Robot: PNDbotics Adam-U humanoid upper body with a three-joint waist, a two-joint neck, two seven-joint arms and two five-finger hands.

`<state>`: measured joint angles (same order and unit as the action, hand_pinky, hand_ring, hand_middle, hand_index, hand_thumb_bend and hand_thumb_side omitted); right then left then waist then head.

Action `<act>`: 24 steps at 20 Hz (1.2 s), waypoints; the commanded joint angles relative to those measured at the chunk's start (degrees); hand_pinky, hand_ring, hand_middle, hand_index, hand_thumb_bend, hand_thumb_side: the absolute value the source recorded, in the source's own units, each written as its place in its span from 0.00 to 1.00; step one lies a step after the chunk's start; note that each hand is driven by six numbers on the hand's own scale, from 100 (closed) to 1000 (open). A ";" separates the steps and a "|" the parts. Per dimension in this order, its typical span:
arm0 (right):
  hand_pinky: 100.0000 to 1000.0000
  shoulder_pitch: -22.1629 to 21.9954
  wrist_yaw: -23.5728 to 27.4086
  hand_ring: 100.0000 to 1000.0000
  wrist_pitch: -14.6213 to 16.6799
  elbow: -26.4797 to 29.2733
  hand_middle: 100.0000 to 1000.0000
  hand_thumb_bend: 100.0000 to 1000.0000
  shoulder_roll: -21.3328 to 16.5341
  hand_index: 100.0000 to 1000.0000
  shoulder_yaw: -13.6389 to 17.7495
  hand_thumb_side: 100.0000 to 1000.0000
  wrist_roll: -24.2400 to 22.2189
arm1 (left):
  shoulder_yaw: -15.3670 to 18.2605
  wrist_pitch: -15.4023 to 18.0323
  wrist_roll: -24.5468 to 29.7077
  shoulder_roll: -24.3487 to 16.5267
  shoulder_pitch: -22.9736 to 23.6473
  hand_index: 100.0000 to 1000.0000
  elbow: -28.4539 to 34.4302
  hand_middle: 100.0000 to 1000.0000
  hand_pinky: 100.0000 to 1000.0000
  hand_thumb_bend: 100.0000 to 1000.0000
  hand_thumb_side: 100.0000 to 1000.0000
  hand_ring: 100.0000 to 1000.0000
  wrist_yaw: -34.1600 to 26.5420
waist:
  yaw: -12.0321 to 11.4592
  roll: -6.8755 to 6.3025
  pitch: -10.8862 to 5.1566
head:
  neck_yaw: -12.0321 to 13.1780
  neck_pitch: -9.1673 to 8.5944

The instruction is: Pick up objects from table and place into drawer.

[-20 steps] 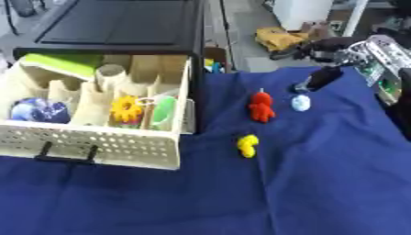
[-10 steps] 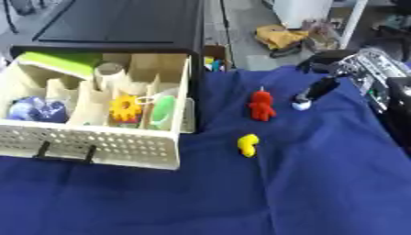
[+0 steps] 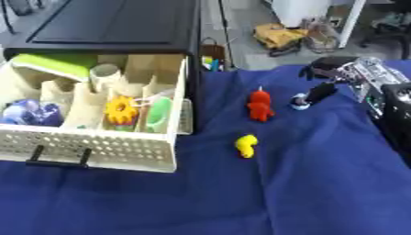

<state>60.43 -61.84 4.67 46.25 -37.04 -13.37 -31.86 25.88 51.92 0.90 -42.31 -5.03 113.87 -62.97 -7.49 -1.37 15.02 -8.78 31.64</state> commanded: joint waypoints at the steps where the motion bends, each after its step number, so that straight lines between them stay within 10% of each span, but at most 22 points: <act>1: 0.76 0.87 -0.58 0.86 -0.18 -0.15 0.76 0.39 -1.05 0.92 0.70 0.62 0.44 | 0.27 0.04 0.13 -1.31 -0.04 0.93 0.72 0.77 0.63 0.34 1.00 0.76 0.34 | -0.16 -0.17 -0.74 | -0.15 -0.61; 24: 0.74 -0.17 -2.52 0.84 -1.40 -3.64 0.67 0.32 -0.54 0.85 1.99 0.63 2.49 | 0.22 0.04 0.39 -0.59 0.25 0.93 0.72 0.77 0.63 0.34 1.00 0.75 0.86 | -0.62 -0.56 0.30 | -0.66 -1.15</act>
<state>59.44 -64.26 3.45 42.39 -36.55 -11.94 -29.89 25.82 51.96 1.02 -41.74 -4.61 113.87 -62.45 -7.96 -1.80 16.23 -9.33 31.09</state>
